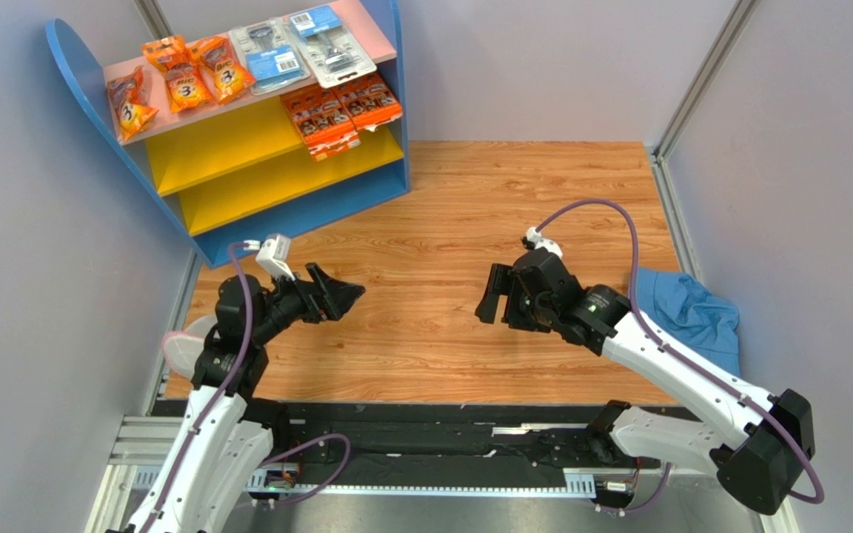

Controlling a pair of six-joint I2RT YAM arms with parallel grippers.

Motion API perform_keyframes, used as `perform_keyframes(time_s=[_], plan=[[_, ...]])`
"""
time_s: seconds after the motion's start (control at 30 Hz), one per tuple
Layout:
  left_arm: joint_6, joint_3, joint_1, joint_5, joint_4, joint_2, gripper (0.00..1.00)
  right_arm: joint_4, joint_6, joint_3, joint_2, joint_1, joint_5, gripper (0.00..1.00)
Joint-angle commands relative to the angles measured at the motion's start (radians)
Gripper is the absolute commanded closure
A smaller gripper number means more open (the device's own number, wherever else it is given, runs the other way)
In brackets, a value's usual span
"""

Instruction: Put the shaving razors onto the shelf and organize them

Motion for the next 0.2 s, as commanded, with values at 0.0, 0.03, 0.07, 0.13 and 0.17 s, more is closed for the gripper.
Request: perform_keyframes(time_s=[0.0, 0.03, 0.07, 0.13, 0.17], plan=[[-0.002, 0.001, -0.004, 0.033, 0.034, -0.007, 0.01, 0.008, -0.004, -0.005, -0.029, 0.007, 0.058, 0.16], [0.001, -0.002, -0.004, 0.034, 0.034, -0.010, 0.01, 0.003, -0.004, -0.003, -0.027, 0.005, 0.061, 0.16], [0.001, -0.005, -0.004, 0.045, 0.061, -0.013, 0.01, 0.000, -0.005, -0.003, -0.027, 0.007, 0.066, 0.16], [-0.002, 0.001, -0.004, 0.050, 0.063, -0.013, 0.01, -0.002, -0.005, -0.002, -0.030, 0.007, 0.069, 0.16], [0.003, 0.007, -0.004, 0.047, 0.043, -0.010, 0.01, -0.003, -0.007, -0.003, -0.035, 0.007, 0.070, 0.16]])
